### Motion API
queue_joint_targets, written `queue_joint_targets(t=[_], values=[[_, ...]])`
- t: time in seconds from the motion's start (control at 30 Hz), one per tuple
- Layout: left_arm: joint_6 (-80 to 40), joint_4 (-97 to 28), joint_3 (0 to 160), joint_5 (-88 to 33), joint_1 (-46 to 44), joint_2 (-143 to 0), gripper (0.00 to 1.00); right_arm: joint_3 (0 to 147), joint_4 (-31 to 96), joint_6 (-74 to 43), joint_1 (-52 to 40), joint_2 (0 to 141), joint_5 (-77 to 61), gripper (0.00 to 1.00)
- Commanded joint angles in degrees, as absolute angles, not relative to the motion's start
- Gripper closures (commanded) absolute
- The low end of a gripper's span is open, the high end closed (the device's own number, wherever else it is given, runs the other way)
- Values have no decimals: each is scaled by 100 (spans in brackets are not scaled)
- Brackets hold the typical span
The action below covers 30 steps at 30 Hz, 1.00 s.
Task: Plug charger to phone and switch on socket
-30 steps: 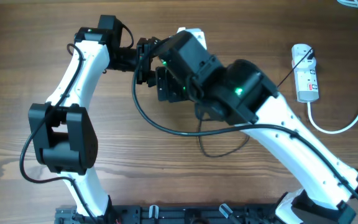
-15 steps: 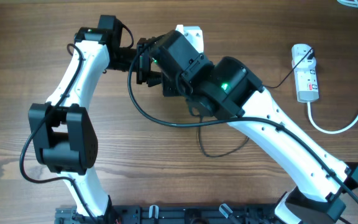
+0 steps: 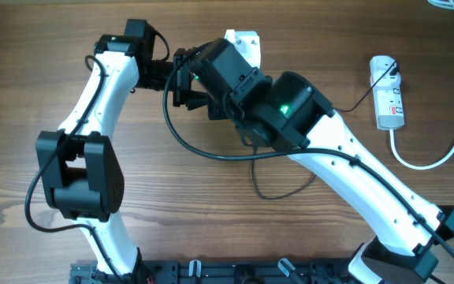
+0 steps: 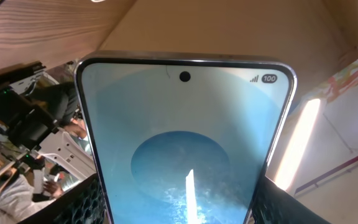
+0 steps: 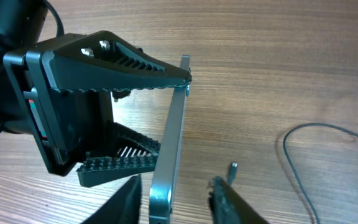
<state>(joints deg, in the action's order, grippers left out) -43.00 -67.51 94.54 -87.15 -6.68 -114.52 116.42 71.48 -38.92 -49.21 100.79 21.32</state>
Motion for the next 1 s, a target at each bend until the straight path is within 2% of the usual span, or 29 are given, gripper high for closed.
queue_joint_targets(t=[0.0, 0.97], values=[[-4423, -6757, 9461, -9035, -650, -11238, 37, 11764, 7116, -3966, -4934, 10193, 2281, 66], [-4418, -6785, 9461, -9037, -652, -11238, 36, 11764, 7024, -4066, -4934, 10202, 2095, 65]])
